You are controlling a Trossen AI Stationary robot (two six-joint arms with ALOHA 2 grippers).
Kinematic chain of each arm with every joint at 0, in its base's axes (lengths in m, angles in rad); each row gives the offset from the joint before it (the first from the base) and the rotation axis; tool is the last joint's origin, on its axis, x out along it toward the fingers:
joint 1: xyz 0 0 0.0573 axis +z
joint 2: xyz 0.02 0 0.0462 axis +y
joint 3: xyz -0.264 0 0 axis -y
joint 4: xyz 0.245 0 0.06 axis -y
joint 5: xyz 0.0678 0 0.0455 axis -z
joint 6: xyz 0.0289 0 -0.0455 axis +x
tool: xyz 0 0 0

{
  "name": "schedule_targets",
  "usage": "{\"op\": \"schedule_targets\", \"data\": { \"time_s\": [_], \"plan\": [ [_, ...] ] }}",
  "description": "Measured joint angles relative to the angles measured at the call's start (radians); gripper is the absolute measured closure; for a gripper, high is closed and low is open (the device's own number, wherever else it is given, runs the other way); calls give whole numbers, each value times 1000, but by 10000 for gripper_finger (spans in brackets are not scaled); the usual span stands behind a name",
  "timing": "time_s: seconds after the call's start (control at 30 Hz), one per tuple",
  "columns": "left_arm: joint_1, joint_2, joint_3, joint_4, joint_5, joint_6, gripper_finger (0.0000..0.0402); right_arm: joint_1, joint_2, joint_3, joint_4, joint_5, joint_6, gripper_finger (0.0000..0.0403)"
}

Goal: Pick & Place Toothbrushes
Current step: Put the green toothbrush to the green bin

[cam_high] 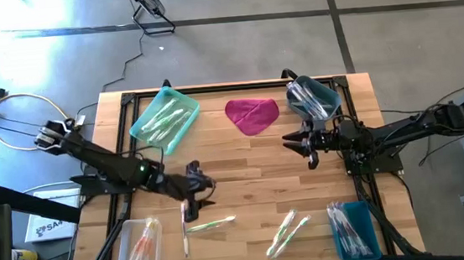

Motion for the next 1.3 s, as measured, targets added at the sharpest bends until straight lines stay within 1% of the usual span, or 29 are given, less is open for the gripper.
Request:
{"op": "schedule_targets", "data": {
  "time_s": [0.07,0.17,0.4,0.6,0.83,1.03,1.13,1.3],
  "plan": [
    [-32,25,1,37,-32,-1,155,0,0,0,1,-20,0,287],
    [-58,72,0,45,-53,-6,155,0,0,0,1,-32,1,287],
    [-57,169,0,65,-38,-109,155,0,0,0,-4,-42,1,287],
    [-57,226,0,65,-35,-114,155,0,0,0,-31,-57,1,287],
    [-57,263,-1,64,-30,-116,155,0,0,0,-55,-57,1,287],
    [-57,266,-1,72,-28,-117,155,0,0,0,-66,-56,1,287],
    [-57,266,-1,76,-25,-144,155,0,0,0,-67,-55,1,287],
    [-57,266,-1,80,24,-187,155,0,0,0,-67,-55,1,287]
  ]
}}
